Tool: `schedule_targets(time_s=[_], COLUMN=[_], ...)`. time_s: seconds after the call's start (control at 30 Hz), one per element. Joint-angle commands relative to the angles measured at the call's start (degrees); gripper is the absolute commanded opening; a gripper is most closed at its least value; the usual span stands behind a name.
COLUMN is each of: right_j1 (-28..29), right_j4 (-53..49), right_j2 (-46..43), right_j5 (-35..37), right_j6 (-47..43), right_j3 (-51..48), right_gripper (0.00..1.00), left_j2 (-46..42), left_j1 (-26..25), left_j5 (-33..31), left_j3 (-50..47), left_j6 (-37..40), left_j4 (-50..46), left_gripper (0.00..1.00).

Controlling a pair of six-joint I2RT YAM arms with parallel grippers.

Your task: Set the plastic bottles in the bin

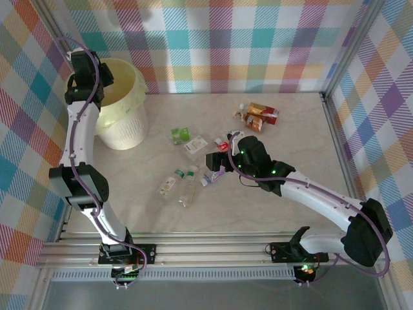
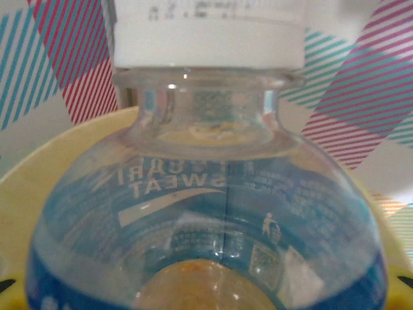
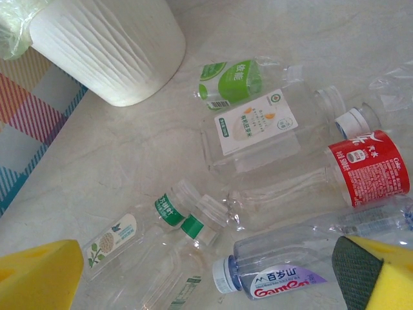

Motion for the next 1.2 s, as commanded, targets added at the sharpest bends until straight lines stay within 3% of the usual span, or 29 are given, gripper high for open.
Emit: schedule_targets(time_s=[0.0,0.4,0.73,1.17], right_j1=[0.47,0.43,0.41,0.43], right_j4=[-0.7,-3.43,-4.32,-5.39], right_j2=[-1.48,-1.7,-2.05,-1.76], right_j5=[0.26,0.15,0.52,2.92], right_j6=[0.61,0.52,0.78,2.05], right_j3=[0.19,1.03,0.55,0.29], right_gripper=[1.0,1.0,1.0,1.0], left_j2=[2.02,10.61,14.31,12.48], left_j1=[1.26,3.04,3.43,3.38], left_j5=[-1.31,-9.26,-13.73,-13.22], left_j3=[1.67,7.28,9.44,10.05], left_j6=[0.71,-2.28,-7.63,-12.54], left_j4=[-0.91,-7.46,-14.28,-16.85], left_gripper=[0.49,0.5,0.6,0.89])
